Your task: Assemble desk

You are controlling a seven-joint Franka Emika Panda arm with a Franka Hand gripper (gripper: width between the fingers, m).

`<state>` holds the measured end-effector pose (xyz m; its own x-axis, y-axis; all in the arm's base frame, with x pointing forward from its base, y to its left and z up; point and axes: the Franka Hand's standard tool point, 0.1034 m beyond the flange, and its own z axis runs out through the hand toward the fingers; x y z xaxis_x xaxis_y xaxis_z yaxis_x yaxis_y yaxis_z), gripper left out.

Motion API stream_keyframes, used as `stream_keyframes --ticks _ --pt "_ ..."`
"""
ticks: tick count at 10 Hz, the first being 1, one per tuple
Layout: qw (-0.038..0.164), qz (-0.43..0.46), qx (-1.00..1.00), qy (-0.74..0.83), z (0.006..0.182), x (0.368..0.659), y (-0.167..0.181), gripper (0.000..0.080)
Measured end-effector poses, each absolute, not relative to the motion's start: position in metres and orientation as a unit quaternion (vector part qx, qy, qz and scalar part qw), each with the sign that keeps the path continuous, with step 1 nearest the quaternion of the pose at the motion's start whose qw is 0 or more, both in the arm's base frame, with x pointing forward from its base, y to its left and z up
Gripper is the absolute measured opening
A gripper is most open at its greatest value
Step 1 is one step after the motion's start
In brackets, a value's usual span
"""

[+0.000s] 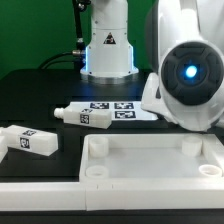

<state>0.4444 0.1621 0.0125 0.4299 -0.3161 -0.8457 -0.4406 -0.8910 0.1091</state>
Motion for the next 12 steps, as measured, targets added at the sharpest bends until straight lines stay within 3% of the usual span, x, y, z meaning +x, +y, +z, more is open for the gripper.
stream_keyframes --ticks 4,5,6,7,9,11,12 --pt "0.062 0.490 -0.839 0.227 0.008 0.440 0.166 0.0620" --pt "0.062 0.490 -0.839 0.227 0.008 0.440 0.166 0.0423" --pt "0.062 0.490 -0.839 0.228 0.008 0.440 0.166 0.0423" --pt "0.063 0.491 -0.838 0.228 0.010 0.442 0.164 0.0282" --pt "0.082 0.490 -0.837 0.227 0.047 0.466 0.149 0.0282" --pt "0.109 0.482 -0.835 0.240 0.092 0.505 0.107 0.0282" --pt "0.119 0.479 -0.837 0.236 0.106 0.517 0.096 0.0282"
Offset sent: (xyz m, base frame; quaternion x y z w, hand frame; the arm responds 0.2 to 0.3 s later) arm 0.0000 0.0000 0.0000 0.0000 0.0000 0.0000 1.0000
